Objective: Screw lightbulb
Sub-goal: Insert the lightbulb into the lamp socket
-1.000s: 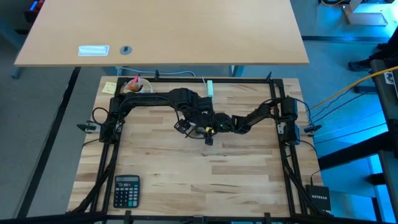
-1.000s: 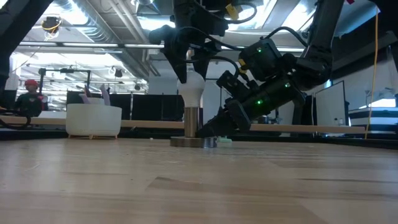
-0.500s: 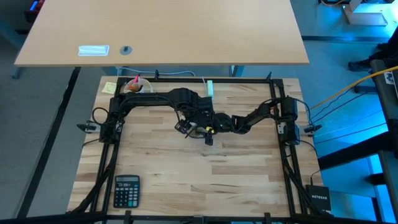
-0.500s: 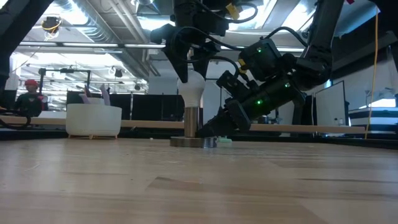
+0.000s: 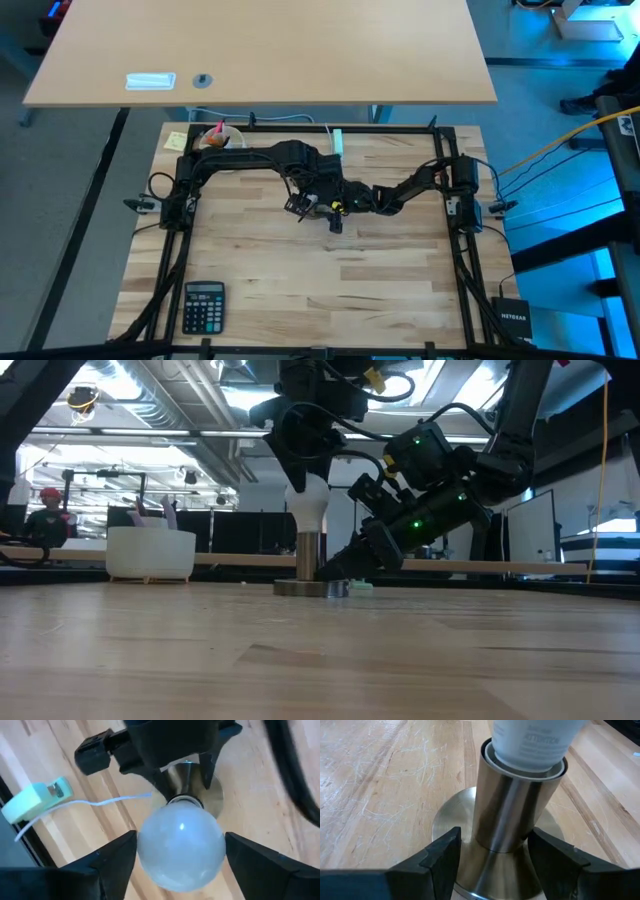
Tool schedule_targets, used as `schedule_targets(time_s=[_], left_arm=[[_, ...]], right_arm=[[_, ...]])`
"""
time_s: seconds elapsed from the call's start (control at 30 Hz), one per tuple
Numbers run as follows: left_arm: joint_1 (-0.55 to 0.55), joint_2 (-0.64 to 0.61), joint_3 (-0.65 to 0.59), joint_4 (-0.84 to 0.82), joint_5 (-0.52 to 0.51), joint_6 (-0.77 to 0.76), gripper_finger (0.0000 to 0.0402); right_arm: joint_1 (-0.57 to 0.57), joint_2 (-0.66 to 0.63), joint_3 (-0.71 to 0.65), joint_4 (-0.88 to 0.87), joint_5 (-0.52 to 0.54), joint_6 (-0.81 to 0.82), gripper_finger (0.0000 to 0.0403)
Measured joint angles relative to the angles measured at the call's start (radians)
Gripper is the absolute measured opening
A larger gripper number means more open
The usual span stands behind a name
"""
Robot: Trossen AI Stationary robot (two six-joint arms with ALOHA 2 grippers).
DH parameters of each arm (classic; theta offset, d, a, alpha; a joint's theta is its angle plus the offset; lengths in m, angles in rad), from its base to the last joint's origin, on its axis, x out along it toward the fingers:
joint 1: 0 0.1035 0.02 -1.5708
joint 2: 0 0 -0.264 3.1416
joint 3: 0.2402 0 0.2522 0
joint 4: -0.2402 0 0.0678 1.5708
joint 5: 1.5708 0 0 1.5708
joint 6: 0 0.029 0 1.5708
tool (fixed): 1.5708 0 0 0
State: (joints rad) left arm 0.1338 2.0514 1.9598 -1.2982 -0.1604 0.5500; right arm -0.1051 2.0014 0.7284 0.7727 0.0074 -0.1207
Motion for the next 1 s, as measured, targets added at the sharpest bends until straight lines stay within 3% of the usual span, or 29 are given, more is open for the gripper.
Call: schedule_targets(time_s=[0.23, 0.5, 0.8, 1.0], left_arm=[[0.018, -0.001, 0.0, -0.011, -0.012, -0.064, 0.0388], [0.019, -0.001, 0.0, -0.009, -0.003, -0.065, 0.0368], [0.023, -0.091, 0.002, -0.049, 0.059, -0.612, 0.0374], [0.023, -0.14, 0.003, -0.041, 0.059, -0.763, 0.0375]], right_arm=[[0.0, 0.0, 0.0, 0.0, 0.0, -0.008, 0.0227], [0.0, 0.0, 0.0, 0.0, 0.0, -0.009, 0.0227], [0.0, 0.0, 0.0, 0.0, 0.0, -0.01, 0.0227], [0.0, 0.0, 0.0, 0.0, 0.0, -0.01, 0.0227]])
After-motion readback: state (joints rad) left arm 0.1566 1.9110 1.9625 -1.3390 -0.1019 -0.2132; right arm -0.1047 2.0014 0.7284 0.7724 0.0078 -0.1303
